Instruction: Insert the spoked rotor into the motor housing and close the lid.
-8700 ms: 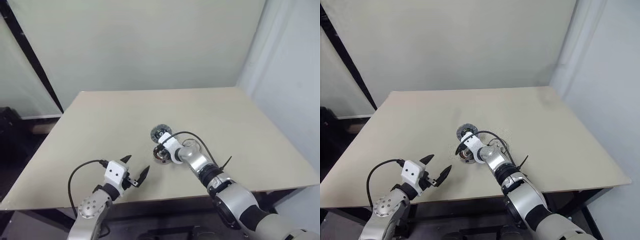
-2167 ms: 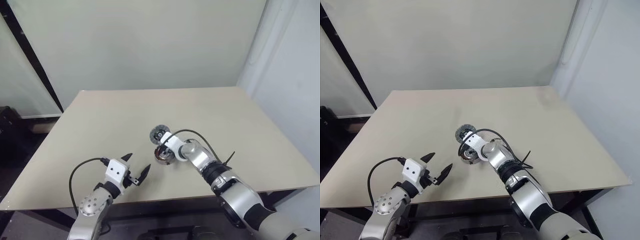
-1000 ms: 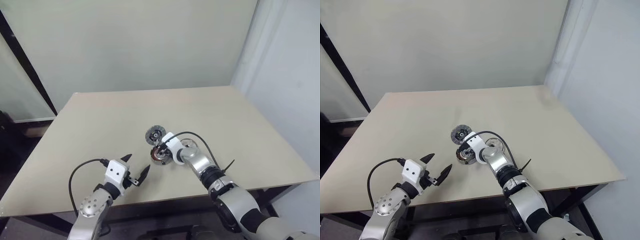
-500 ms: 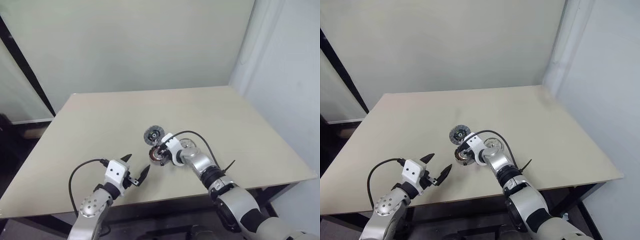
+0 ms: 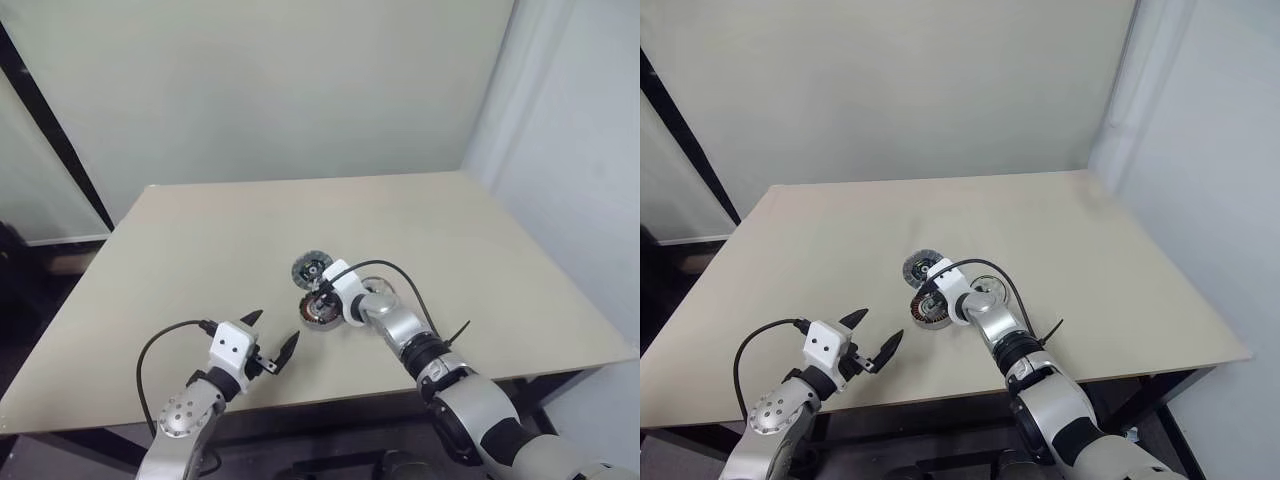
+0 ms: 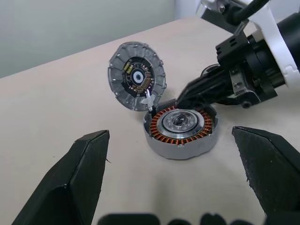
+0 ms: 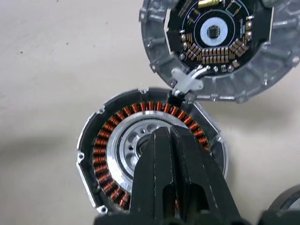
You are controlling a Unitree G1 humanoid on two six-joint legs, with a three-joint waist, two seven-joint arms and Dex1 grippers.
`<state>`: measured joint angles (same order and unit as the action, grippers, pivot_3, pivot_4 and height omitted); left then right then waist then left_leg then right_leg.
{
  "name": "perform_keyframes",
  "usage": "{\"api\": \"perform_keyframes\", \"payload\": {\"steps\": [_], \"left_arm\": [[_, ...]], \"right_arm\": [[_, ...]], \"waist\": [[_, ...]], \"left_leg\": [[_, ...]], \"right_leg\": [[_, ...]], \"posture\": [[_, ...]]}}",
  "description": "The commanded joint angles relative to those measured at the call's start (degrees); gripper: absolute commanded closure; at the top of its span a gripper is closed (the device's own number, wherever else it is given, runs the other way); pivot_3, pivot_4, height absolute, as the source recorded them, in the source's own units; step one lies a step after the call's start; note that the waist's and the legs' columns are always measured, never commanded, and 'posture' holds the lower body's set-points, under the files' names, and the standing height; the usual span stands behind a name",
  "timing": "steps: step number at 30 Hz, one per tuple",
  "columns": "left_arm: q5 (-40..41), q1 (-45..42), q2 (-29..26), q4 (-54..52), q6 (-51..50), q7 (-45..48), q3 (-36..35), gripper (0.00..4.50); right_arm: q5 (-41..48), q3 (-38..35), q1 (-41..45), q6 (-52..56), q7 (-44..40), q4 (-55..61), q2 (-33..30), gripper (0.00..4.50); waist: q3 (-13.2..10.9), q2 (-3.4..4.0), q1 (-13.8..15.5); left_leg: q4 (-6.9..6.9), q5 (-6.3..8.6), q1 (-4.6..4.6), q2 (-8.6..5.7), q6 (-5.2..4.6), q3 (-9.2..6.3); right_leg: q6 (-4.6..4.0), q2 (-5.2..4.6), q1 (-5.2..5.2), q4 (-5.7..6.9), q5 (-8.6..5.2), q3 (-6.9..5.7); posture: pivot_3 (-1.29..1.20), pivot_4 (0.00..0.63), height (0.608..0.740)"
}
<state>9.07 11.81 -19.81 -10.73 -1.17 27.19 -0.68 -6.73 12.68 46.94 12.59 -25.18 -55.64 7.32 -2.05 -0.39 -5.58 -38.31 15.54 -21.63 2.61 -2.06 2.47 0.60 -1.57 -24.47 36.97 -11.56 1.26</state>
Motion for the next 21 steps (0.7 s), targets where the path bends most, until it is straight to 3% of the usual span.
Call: {"api": "perform_keyframes", "payload": {"steps": [1, 21], "left_arm": [[-0.12, -0.68, 0.0, -2.13, 0.88, -0.29, -0.26, 0.0], [-0.01, -1.02, -0.11, -1.91, 0.74, 0.16, 0.0, 0.0]], "right_arm": [[1.18, -0.55, 0.78, -1.5, 0.72, 0.8, 3.5, 4.41], [-3.59, 3.47, 1.92, 0.95, -0.18, 1.33, -1.0, 4.41]], "waist": [[0.0, 0.0, 0.04], [0.0, 0.0, 0.07]], "left_leg": [[0.0, 0.0, 0.0, -0.02, 0.0, 0.0], [0.0, 0.0, 0.0, -0.07, 0.0, 0.01]], "right_leg": [[0.0, -0.02, 0.0, 0.0, 0.0, 0.0], [0.01, -0.09, 0.01, 0.0, 0.0, -0.01]], "posture": [[0.0, 0.0, 0.74], [0.0, 0.0, 0.74]]}}
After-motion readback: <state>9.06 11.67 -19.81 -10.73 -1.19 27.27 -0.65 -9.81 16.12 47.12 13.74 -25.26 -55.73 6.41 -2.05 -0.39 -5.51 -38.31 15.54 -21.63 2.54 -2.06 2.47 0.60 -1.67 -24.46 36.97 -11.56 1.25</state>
